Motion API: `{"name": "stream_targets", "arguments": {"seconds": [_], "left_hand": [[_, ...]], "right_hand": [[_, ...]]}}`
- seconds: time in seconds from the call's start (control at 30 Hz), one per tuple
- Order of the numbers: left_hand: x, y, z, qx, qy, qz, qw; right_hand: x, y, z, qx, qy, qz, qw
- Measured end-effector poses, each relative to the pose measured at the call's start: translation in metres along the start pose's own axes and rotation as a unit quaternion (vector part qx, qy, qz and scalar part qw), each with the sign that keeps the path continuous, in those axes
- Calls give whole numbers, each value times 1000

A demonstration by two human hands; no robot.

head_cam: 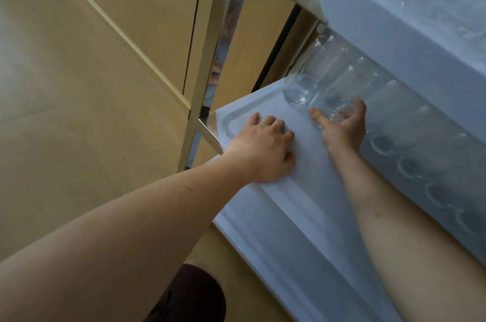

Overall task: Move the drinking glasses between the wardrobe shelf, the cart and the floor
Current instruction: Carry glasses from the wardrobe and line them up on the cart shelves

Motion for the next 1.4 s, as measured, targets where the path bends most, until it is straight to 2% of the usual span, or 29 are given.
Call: {"name": "stream_targets", "arguments": {"seconds": [0.3,0.47,0.73,0.83,1.0,1.23,1.4], "left_hand": [[-2,0,-2,1,12,-5,1000],[-1,0,-2,1,17,-3,1000],[1,1,-2,-3,42,-21,999],[4,1,-2,-15,65,-5,998],[21,8,5,-34,86,16,996],[74,64,20,25,105,-103,989],[141,87,49,23,77,-173,982]], "right_hand": [[-6,-1,7,-38,2,8,999],[2,7,5,-43,82,-2,996],[37,66,-12,-9,201,-70,977],[49,91,-12,19,239,-108,965],[74,122,-6,6,270,-131,954],[123,186,-25,-65,294,-216,929],[177,222,-64,-141,275,-262,914]]}}
Point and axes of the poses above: each hand's wrist, its own y-axis away from the middle knuckle, its own x-axis out of the back of the hand, z = x × y, the point moved 6 cm from there along -y, towards the middle knuckle, and after that the axes turned 7 degrees about z, right-handed, at the moved point
